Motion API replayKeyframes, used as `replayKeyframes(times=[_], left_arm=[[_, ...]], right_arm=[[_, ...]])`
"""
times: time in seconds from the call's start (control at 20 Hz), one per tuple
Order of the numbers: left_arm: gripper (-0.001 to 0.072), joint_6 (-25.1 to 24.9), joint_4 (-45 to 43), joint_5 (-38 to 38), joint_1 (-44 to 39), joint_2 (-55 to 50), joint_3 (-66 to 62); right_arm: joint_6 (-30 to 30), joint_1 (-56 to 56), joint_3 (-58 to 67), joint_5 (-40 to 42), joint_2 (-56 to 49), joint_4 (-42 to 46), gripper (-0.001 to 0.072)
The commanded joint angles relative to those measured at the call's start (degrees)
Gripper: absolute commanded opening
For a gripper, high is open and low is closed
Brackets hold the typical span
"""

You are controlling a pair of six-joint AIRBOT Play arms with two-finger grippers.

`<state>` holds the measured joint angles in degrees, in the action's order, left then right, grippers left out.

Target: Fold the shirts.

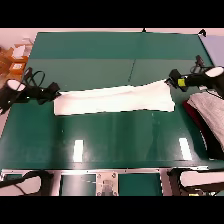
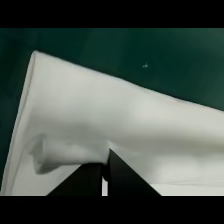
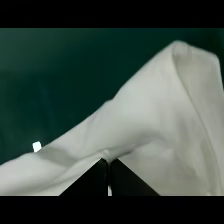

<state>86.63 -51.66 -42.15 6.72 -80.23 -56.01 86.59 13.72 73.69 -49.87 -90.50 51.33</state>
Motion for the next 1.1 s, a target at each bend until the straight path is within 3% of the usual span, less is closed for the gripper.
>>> replayKeyframes(times=[0.0,0.05,0.1,0.15,0.2,0.3,0.4,0.45,0.65,0.8,1.05], left_arm=[[0.0025,-4.7,4.4,5.4,-1.6,-7.6,-3.5],[0.0026,-4.9,4.9,6.3,-1.7,-7.7,-3.6],[0.0141,-5.4,5.0,6.6,-1.7,-7.6,-3.9],[0.0523,-6.1,5.0,6.2,-1.7,-7.6,-4.7],[0.0708,-6.2,5.0,5.6,-1.6,-7.6,-5.9],[0.0693,-6.2,4.4,3.1,-1.6,-7.6,-8.9],[0.0693,-6.1,1.8,2.1,-1.6,-7.6,-12.3],[0.0693,-6.1,0.5,2.3,-1.6,-7.6,-14.0],[0.0692,-5.4,0.0,1.8,-1.6,-7.6,-18.1],[0.0692,-4.4,3.5,-1.8,-1.6,-7.6,-18.3],[0.0689,-4.5,6.4,-8.4,-1.7,-7.6,-18.3]], right_arm=[[0.0,-1.4,9.3,0.8,-10.7,-0.3,0.0018],[-0.1,-1.3,10.4,0.7,-11.8,-0.3,0.002],[-0.5,-0.8,11.1,0.8,-12.0,-0.2,0.0088],[-2.4,0.0,12.2,0.4,-12.0,-0.3,0.0259],[-4.8,1.1,13.8,-1.1,-12.0,-0.2,0.0374],[-7.8,4.4,16.5,-6.2,-12.0,0.3,0.0516],[-10.0,8.0,16.8,-11.2,-12.2,0.3,0.0546],[-11.5,9.8,16.9,-14.2,-12.8,0.3,0.0602],[-18.9,14.0,16.9,-25.2,-17.4,-2.8,0.0613],[-24.4,13.7,16.9,-27.6,-20.8,-6.3,0.0613],[-25.8,10.9,16.9,-28.7,-23.9,-8.5,0.0613]])
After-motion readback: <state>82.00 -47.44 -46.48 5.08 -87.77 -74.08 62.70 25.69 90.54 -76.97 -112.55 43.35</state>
